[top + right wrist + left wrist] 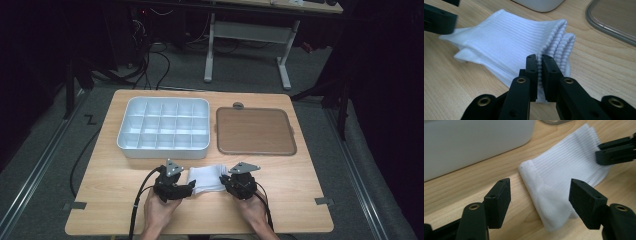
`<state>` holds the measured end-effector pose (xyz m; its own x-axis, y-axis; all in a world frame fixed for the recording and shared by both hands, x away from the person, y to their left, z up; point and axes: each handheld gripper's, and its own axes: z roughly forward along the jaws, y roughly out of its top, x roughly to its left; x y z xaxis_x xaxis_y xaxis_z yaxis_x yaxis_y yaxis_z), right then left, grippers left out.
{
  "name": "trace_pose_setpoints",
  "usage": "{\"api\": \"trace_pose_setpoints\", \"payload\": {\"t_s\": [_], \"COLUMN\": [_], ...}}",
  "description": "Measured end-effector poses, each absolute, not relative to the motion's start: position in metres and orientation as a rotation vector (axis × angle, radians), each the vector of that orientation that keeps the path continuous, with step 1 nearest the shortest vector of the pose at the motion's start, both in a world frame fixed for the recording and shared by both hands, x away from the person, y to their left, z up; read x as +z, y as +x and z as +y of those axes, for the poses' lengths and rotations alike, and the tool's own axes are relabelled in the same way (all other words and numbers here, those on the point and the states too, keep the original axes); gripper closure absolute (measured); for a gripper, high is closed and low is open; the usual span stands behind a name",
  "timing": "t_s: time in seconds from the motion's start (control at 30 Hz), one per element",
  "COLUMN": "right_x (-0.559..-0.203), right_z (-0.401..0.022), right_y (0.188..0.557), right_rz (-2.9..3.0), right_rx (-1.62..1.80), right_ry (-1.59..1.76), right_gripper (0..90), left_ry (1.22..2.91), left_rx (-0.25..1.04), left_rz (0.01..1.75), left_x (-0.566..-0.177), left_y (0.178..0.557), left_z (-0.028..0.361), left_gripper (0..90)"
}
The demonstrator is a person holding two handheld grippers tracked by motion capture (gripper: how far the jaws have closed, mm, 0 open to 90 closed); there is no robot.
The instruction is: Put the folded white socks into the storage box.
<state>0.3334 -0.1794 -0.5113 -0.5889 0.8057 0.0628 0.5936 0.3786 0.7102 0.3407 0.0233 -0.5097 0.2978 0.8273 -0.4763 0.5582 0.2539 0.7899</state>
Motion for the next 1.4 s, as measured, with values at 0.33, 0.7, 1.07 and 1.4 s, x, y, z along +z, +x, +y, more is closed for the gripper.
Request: {"api": "trace_pose_setpoints", "payload": {"t_s": [0.33,0.7,1.07,1.4], "right_x": [-0.498,-0.505,-0.525,-0.525], "right_z": [-0.175,-0.172,-0.196,-0.194], "right_y": [0.327,0.345,0.351,0.350], "right_rz": [2.281,2.222,2.271,2.277], "right_rx": [1.038,0.948,1.058,1.029], "right_ry": [1.182,1.232,1.368,1.347], "right_gripper": [58.4,41.9,53.8,52.0], "left_ry": [1.473,1.503,1.496,1.498], "left_rx": [0.343,0.350,0.320,0.287], "left_rz": [1.372,1.376,1.389,1.414], "left_x": [-0.524,-0.532,-0.535,-0.532], "left_y": [0.350,0.352,0.354,0.357], "left_z": [0.009,0.005,0.009,0.012], "left_gripper": [35.8,34.1,31.1,30.8]}}
